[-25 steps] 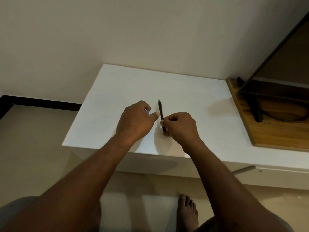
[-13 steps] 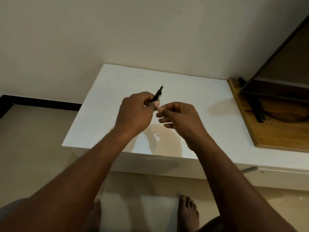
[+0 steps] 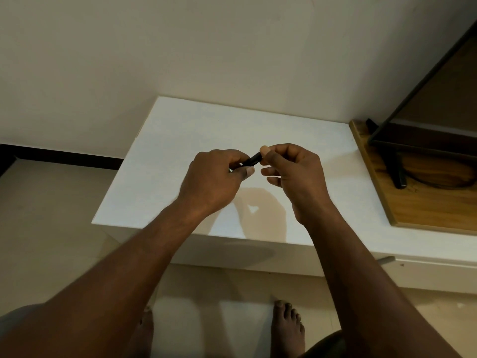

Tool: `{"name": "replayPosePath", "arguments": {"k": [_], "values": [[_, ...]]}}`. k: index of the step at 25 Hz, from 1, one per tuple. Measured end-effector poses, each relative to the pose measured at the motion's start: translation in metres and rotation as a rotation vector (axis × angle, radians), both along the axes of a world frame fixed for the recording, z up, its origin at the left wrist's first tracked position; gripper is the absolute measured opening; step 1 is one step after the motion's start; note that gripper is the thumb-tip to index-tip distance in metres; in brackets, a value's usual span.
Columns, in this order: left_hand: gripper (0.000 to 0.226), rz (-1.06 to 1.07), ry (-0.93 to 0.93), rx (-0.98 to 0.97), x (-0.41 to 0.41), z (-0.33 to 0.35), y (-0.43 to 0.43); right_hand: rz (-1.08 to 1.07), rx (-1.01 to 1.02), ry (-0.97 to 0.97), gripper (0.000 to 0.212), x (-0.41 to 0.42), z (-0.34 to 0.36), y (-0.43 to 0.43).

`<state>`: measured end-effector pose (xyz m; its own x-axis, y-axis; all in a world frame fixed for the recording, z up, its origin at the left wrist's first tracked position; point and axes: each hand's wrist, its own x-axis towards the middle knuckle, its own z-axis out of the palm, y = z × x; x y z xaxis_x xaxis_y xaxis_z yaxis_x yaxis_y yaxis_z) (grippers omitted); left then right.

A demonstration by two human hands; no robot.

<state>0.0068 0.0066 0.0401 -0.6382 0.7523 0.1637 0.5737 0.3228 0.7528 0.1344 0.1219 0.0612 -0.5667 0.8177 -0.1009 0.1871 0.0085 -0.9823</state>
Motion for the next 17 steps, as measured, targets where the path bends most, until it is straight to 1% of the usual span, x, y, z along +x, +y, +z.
{"name": "replayPosePath", "arguments": {"k": [8, 17], "values": [[0.024, -0.013, 0.005, -0.037, 0.0005, -0.0020, 0.0023, -0.088, 0.121, -0.053, 0.013, -0.0006, -0.0015, -0.0007], [0.019, -0.033, -0.015, -0.047, 0.0025, 0.0005, 0.0053, -0.141, 0.154, -0.043, 0.012, -0.0003, -0.0007, -0.0015]]}}
